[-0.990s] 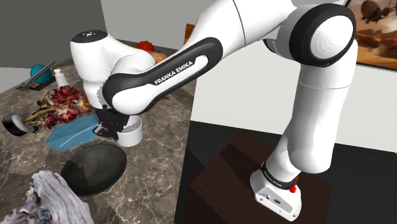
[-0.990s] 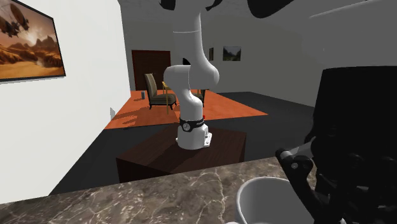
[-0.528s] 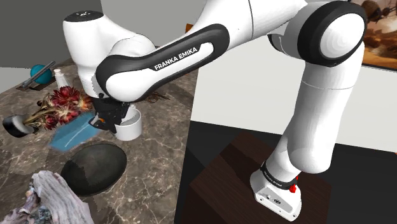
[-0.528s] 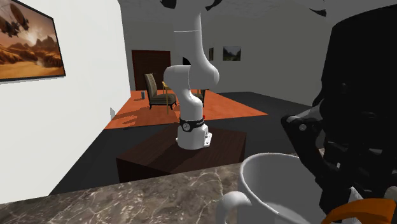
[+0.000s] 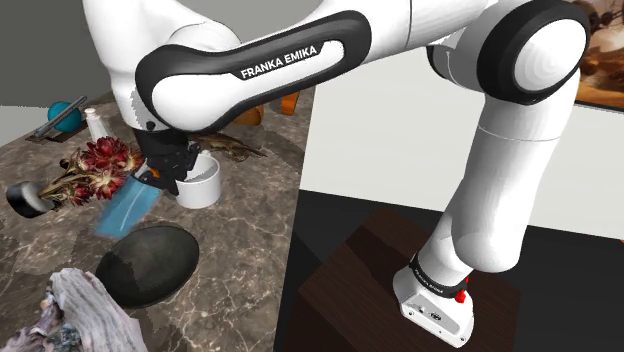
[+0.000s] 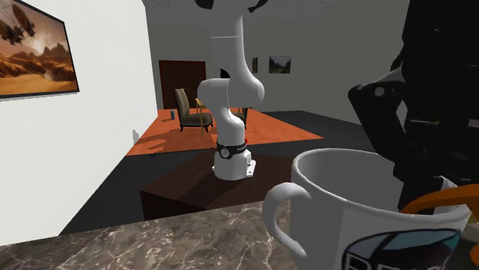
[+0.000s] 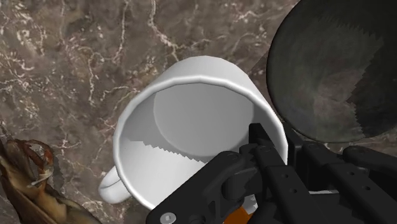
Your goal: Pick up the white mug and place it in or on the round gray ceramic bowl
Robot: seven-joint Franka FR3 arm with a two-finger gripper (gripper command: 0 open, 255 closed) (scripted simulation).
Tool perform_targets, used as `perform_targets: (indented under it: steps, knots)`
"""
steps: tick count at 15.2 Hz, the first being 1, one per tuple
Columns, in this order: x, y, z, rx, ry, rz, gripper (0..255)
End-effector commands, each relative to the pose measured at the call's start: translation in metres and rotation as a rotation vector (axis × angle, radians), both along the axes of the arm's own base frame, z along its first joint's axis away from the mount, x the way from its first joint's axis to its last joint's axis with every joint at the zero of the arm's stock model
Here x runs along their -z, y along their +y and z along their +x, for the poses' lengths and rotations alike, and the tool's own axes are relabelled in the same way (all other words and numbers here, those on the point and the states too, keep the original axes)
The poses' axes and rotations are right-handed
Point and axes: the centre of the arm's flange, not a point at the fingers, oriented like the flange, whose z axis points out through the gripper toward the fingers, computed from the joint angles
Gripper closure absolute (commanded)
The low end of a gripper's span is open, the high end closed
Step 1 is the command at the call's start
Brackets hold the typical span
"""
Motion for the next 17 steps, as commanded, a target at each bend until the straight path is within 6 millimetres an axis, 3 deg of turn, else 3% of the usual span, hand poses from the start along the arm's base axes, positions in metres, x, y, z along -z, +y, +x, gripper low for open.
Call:
perform_targets:
  steps: [1, 3, 13, 17]
  knots:
    - [-0.011, -0.001, -0.001, 0.000, 0.000, 0.000, 255]
    - [-0.022, -0.001, -0.001, 0.000, 0.000, 0.000, 255]
    - [-0.042, 0.124, -0.040, 0.000, 0.000, 0.000, 255]
    - [-0.028, 0.131, -0.042, 0.000, 0.000, 0.000, 255]
